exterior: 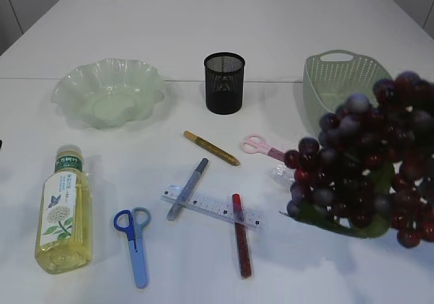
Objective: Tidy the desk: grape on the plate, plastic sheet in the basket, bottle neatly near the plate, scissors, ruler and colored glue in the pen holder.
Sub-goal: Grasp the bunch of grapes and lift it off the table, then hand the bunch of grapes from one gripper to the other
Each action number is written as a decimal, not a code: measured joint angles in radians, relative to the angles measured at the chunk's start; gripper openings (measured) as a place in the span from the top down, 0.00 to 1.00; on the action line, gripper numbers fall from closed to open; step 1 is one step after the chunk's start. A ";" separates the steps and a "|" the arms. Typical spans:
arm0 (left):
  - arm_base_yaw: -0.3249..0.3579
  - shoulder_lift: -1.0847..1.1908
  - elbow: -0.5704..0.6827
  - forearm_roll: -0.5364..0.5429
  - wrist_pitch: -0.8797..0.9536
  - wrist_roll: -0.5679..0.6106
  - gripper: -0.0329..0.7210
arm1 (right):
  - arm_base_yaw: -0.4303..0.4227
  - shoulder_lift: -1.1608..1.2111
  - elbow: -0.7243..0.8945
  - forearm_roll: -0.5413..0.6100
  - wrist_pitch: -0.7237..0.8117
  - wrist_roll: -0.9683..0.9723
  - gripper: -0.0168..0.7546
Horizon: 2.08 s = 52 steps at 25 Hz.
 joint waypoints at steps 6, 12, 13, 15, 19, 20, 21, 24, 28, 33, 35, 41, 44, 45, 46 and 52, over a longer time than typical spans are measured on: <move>0.000 0.000 0.000 -0.055 0.000 0.039 0.38 | 0.071 0.000 -0.130 0.090 0.007 -0.053 0.75; 0.000 0.000 0.000 -0.127 -0.012 0.112 0.38 | 0.126 0.000 -0.217 0.168 0.033 -0.058 0.75; 0.000 0.000 0.000 -0.146 -0.021 0.129 0.38 | 0.136 0.000 -0.220 0.175 0.038 -0.058 0.75; 0.000 0.000 0.000 -0.191 -0.037 0.180 0.38 | 0.152 0.000 -0.224 0.183 0.045 -0.059 0.75; 0.000 0.000 0.000 -0.320 -0.050 0.344 0.38 | 0.165 0.000 -0.224 0.189 0.056 -0.061 0.75; 0.000 0.000 0.000 -0.354 -0.050 0.393 0.38 | 0.165 0.000 -0.224 0.189 0.058 -0.061 0.75; 0.000 0.000 0.000 -0.391 -0.050 0.448 0.38 | 0.165 0.000 -0.224 0.192 0.060 -0.061 0.75; -0.005 0.000 0.000 -0.514 -0.052 0.651 0.38 | 0.165 0.000 -0.224 0.210 0.072 -0.061 0.75; -0.093 0.000 0.000 -0.704 -0.082 0.969 0.38 | 0.165 0.000 -0.224 0.254 0.080 -0.064 0.75; -0.274 0.017 0.000 -0.985 -0.214 1.231 0.36 | 0.165 0.000 -0.224 0.286 0.092 -0.075 0.75; -0.339 0.044 0.000 -1.074 -0.254 1.349 0.31 | 0.165 0.000 -0.224 0.288 0.103 -0.075 0.75; -0.462 0.148 0.000 -1.237 -0.278 1.486 0.12 | 0.165 0.000 -0.224 0.278 0.109 -0.077 0.75; -0.470 0.179 0.000 -1.315 -0.270 1.493 0.08 | 0.165 0.000 -0.224 0.269 0.111 -0.077 0.75; -0.470 0.184 -0.004 -1.327 -0.265 1.495 0.07 | 0.165 0.000 -0.224 0.269 0.113 -0.077 0.75; -0.470 0.186 -0.007 -1.334 -0.253 1.498 0.07 | 0.165 0.000 -0.224 0.269 0.113 -0.077 0.75; -0.470 0.210 -0.052 -1.344 -0.110 1.498 0.07 | 0.165 0.000 -0.224 0.223 0.116 -0.077 0.75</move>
